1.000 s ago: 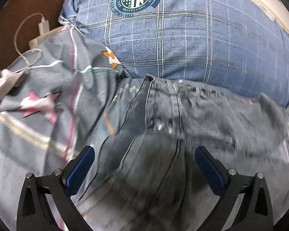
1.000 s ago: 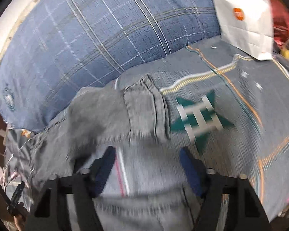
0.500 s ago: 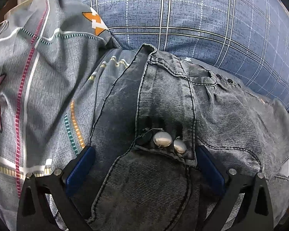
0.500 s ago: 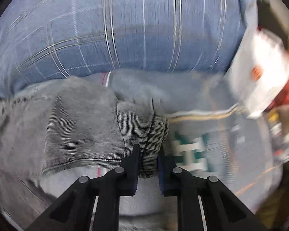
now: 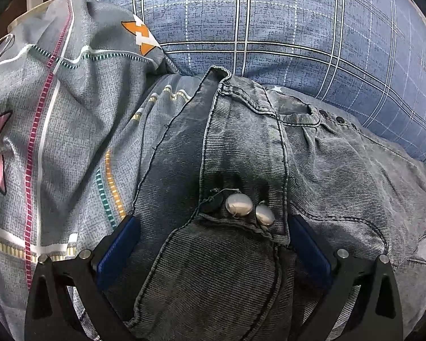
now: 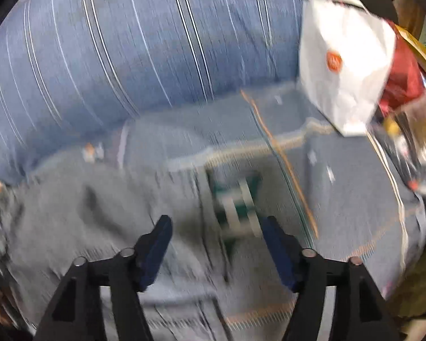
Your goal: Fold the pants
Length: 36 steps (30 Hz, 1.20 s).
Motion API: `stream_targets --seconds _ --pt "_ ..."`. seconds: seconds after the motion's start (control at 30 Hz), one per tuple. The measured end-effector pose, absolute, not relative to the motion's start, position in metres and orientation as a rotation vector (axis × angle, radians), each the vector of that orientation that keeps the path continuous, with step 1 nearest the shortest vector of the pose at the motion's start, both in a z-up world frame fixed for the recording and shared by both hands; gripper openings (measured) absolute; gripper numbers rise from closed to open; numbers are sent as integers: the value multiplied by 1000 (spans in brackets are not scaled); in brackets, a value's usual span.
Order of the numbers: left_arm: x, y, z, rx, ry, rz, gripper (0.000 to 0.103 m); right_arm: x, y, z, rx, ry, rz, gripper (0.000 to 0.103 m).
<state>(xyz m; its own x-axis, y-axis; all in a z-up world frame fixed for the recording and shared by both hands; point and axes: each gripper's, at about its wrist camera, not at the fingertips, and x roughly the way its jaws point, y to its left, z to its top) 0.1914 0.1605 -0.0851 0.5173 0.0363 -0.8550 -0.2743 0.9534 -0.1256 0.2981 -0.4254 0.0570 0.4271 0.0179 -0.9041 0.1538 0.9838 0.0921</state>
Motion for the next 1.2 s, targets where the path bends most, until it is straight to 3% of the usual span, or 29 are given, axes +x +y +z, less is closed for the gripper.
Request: stream_targets --seconds 0.1,0.17,0.23,0.27,0.3,0.4,0.47,0.53,0.6,0.63,0.7,0.87,1.07,1.13,1.2 --pt "192 162 -86 -266 1015 182 103 334 -415 32 155 1189 -63 74" --pt "193 163 -86 -269 1018 176 103 353 -410 8 107 1251 -69 67" --pt "194 164 -86 -269 1020 171 103 358 -404 -8 83 1307 -71 22" --pt "194 164 -87 -270 1020 168 103 358 -401 -4 48 1276 -83 21" --pt "195 165 -87 -271 1021 166 103 356 -398 6 12 1226 -99 13" --pt "195 164 -87 -270 1020 165 103 353 -394 36 -83 1064 -178 13" --pt "195 163 -87 -258 1014 167 103 355 -394 29 -83 1050 -194 17" --pt "195 163 -88 -260 1010 168 103 364 -396 -2 -107 1186 -207 32" --pt "194 163 -88 -263 1008 167 103 353 -404 1 -46 1134 -207 37" --pt "193 163 -87 -266 1009 168 103 347 -411 7 26 1120 -194 52" --pt "192 165 -84 -270 1022 161 103 333 -421 21 99 1091 -174 65" --pt "187 183 -35 -307 911 198 103 318 -435 48 143 1049 -112 65" --pt "272 207 -18 -390 981 122 103 348 -436 32 197 1081 -47 65" --pt "302 210 -27 -414 1017 125 94 356 -439 26 215 1096 -39 65" --pt "323 207 -33 -395 1051 114 92 363 -442 20 222 1115 -35 65"
